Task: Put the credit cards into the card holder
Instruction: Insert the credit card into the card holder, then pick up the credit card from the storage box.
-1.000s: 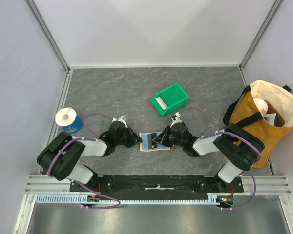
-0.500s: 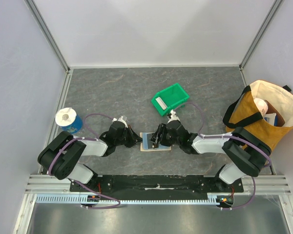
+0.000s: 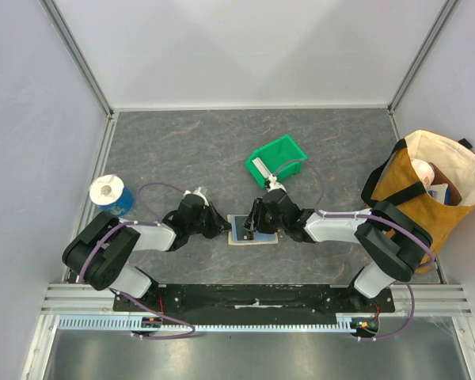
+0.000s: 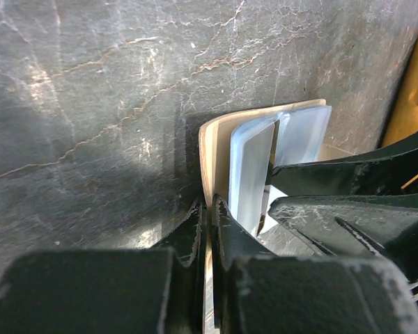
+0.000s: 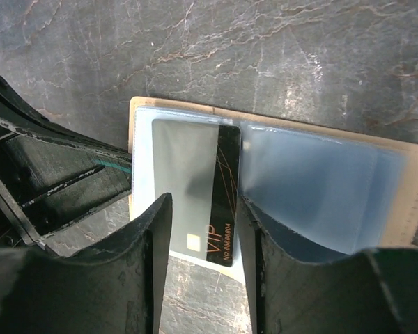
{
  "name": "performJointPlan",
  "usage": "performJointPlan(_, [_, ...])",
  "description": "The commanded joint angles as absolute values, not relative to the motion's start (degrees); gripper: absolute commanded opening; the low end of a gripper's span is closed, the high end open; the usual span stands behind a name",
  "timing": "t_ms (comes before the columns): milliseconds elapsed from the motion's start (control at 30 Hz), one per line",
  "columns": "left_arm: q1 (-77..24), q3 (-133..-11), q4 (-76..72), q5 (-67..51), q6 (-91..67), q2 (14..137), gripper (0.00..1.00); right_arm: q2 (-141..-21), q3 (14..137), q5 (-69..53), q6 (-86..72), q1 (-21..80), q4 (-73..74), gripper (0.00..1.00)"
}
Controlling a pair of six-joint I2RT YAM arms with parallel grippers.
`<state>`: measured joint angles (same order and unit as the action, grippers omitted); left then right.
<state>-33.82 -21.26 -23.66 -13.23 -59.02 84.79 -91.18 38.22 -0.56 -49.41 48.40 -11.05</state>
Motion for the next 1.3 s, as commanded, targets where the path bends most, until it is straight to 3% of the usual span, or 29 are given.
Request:
performJointPlan(0, [-33.9,-21.4,-16.7,-12.0,-56.2,87.7,0.02,-93.2,39.2,-4.0,-48.3,48.5,-12.2,0.46])
performJointPlan(167, [-33.9,-21.3,-16.4,-12.0,-55.8,87.4,0.02,-92.5,39.4,-5.6,-49.7,48.9,-15.1,0.35])
performJointPlan(400, [-33.9,-24.2,-14.3,-12.0,-54.5,88.6,0.02,-91.1,41.3,-4.2,-47.9,49.0,-12.9,0.34])
performJointPlan(567, [-33.1,-25.0,-12.2,-11.3,-54.3,87.3,0.02,-84.1,47.0,3.9,-39.4,46.0,-0.6,0.54])
performJointPlan(733, [-30.2,-27.8,-11.3,-12.7,-52.2,88.0,0.02,-83.0,57.0,0.9,-31.1,35.1,6.1,0.65])
performJointPlan(1000, [-25.3,-34.7,-9.2,-17.7,-47.2,92.2,0.02,-104.4,83.0,-13.5,-17.0,23.6,15.6,0.76])
performJointPlan(1267, [-25.1,-35.4,-8.3,-18.8,-44.5,92.6,0.02,-117.3,94.8,-20.5,-11.4,21.4,20.9,0.81])
